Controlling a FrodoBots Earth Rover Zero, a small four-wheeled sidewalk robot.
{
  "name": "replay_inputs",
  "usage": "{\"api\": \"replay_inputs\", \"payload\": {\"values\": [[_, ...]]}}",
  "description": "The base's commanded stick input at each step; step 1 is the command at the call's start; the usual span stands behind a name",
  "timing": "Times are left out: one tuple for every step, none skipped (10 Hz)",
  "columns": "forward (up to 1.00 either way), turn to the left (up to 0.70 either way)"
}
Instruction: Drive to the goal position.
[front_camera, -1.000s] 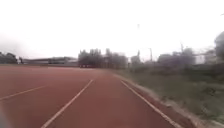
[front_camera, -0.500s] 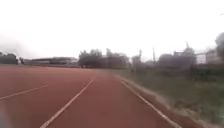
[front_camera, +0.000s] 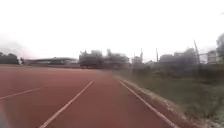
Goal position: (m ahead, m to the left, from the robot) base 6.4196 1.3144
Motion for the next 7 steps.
{"api": "replay_inputs", "payload": {"values": [[0.70, 0.00], [0.70, 0.00], [0.70, 0.00], [0.70, 0.00], [0.70, 0.00], [0.70, 0.00], [0.70, 0.00]]}}
